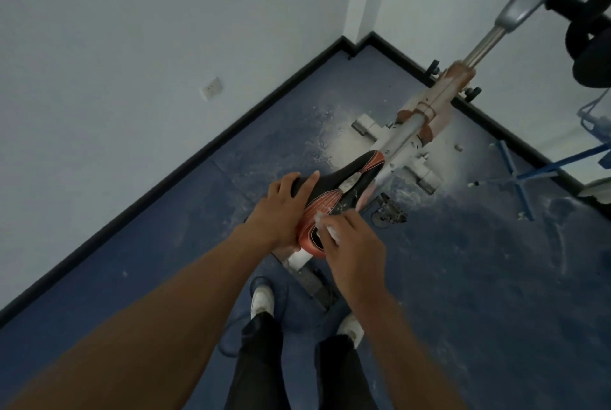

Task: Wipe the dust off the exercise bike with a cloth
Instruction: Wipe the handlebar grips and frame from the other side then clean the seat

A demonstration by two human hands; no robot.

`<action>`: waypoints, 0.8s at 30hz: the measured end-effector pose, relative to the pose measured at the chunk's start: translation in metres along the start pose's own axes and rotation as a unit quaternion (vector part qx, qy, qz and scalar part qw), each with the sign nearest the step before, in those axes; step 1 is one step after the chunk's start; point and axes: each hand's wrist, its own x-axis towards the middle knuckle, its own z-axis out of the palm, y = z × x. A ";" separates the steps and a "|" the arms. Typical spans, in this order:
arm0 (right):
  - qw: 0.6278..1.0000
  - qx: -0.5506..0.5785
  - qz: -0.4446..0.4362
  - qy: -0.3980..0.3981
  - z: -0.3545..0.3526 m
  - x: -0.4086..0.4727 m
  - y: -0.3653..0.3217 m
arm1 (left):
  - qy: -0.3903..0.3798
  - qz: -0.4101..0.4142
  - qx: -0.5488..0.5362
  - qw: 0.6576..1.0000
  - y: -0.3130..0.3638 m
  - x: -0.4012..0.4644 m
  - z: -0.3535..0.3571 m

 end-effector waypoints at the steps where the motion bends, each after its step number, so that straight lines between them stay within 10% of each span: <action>1: 1.000 -0.020 -0.007 -0.022 0.004 0.008 -0.005 | -0.001 0.000 -0.008 1.000 -0.001 0.000 0.000; 24: 0.997 0.065 -0.019 0.023 -0.009 -0.034 0.040 | -0.035 0.010 -0.061 0.997 -0.011 0.004 -0.003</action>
